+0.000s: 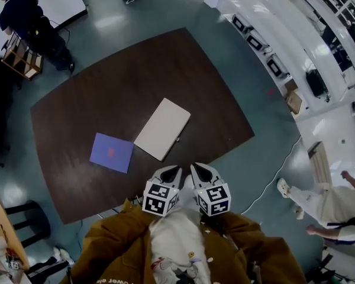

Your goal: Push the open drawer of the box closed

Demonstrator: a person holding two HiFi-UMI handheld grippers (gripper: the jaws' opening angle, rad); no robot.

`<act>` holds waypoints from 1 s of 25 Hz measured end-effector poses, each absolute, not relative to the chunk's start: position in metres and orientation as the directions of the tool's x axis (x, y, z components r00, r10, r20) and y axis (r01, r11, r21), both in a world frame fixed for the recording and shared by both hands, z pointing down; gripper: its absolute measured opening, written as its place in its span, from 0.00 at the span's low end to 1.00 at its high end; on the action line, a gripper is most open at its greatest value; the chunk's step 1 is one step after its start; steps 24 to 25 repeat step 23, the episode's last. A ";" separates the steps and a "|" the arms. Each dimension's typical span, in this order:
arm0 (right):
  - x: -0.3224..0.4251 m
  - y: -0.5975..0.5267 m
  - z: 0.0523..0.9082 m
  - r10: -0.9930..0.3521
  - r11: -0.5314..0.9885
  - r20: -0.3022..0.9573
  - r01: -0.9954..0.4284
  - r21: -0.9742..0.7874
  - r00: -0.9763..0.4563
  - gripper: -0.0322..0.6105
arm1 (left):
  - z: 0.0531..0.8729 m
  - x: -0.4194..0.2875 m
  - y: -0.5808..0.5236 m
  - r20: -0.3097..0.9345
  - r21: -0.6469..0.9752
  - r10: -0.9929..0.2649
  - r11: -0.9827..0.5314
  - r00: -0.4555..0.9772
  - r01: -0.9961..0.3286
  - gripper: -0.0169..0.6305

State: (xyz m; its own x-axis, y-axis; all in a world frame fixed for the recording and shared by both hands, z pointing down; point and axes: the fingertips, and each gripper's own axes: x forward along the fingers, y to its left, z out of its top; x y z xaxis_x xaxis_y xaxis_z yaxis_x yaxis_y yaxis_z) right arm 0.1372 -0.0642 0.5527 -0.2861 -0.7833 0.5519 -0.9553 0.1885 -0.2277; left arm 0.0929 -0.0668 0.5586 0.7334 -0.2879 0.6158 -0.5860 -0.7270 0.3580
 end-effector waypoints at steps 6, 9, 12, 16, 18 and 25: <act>0.145 -0.051 0.538 -0.809 0.144 0.533 -0.962 -0.233 -0.250 0.06 | 0.548 0.095 -0.064 0.600 0.340 -0.312 -0.734 0.737 -0.588 0.04; 0.145 -0.042 0.535 -0.815 0.128 0.529 -0.964 -0.234 -0.237 0.06 | 0.545 0.096 -0.058 0.597 0.335 -0.311 -0.741 0.739 -0.582 0.03; 0.145 -0.038 0.535 -0.816 0.113 0.532 -0.966 -0.234 -0.225 0.06 | 0.543 0.098 -0.055 0.596 0.329 -0.308 -0.749 0.742 -0.575 0.03; 0.141 -0.038 0.535 -0.815 0.118 0.534 -0.966 -0.229 -0.226 0.06 | 0.542 0.096 -0.057 0.596 0.328 -0.310 -0.748 0.741 -0.577 0.03; 0.140 -0.039 0.534 -0.814 0.122 0.533 -0.966 -0.228 -0.229 0.06 | 0.542 0.097 -0.057 0.595 0.328 -0.312 -0.747 0.741 -0.578 0.04; 0.136 -0.034 0.534 -0.813 0.130 0.533 -0.966 -0.225 -0.234 0.06 | 0.540 0.099 -0.054 0.593 0.329 -0.312 -0.748 0.742 -0.577 0.04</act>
